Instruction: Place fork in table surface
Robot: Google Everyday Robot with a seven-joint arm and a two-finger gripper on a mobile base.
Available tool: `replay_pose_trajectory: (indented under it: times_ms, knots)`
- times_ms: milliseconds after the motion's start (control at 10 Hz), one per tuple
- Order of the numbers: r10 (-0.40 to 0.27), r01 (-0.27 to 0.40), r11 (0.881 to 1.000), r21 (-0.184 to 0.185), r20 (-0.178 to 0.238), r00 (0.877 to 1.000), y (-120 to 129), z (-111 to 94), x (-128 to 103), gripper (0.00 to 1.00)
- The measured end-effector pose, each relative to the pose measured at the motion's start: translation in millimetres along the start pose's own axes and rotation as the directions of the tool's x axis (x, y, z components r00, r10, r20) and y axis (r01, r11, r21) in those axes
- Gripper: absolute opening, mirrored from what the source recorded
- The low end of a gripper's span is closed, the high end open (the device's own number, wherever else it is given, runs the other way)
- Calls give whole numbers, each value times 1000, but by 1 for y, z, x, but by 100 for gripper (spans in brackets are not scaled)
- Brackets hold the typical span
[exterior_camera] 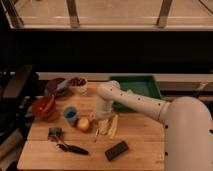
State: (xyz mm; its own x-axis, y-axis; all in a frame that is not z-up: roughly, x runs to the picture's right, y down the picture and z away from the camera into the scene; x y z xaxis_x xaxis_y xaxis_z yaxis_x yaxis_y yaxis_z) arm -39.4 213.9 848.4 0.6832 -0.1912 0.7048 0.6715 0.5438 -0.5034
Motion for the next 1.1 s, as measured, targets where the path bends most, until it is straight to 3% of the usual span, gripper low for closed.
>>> replay_pose_trajectory:
  times_ms: [300, 1100]
  knots:
    - [1, -1, 1000, -3, 0, 1000, 1, 0, 0, 2]
    - [13, -13, 1000, -11, 10, 1000, 5, 0, 4, 0]
